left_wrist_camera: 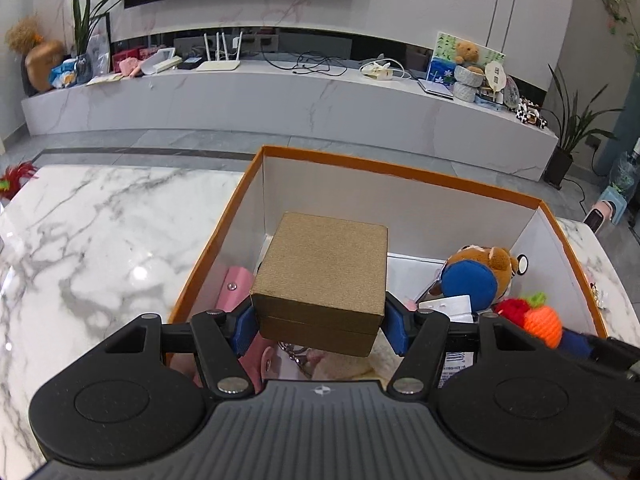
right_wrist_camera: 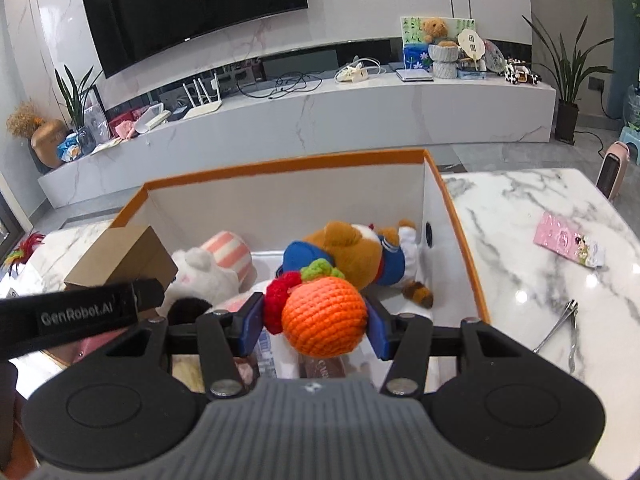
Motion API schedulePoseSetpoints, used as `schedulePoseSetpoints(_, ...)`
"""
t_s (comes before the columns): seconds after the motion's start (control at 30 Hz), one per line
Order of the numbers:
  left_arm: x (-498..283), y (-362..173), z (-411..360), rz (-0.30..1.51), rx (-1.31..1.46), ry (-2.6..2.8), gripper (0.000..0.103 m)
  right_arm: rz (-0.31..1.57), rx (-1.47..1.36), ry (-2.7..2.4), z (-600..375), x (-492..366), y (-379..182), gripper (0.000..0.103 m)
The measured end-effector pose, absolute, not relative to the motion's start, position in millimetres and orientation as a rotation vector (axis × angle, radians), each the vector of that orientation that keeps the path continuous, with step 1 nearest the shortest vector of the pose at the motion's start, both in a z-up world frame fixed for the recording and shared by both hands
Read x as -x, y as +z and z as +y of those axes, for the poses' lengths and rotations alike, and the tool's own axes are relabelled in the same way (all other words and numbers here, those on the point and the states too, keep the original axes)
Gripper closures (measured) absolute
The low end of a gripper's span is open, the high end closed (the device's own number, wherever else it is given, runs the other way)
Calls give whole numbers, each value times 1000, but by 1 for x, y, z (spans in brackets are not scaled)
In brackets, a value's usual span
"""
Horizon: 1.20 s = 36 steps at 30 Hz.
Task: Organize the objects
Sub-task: 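Lift the brown box and crocheted fruit and carry them over the orange box, then lower the brown box and crocheted fruit into the box and open both tools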
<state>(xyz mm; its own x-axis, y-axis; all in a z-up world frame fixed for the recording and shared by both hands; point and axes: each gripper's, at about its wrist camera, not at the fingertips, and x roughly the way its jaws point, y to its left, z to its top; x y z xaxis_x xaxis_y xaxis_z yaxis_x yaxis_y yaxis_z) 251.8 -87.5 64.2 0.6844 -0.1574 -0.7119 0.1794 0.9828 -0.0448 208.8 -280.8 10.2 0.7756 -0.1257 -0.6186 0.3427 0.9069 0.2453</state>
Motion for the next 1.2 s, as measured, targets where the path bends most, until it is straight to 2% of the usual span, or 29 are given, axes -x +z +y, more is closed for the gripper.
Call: schedulePoseSetpoints(1.2,-250,49,-103,837,-153,-147,32,732,-317,-275,-281,-214,-4,48)
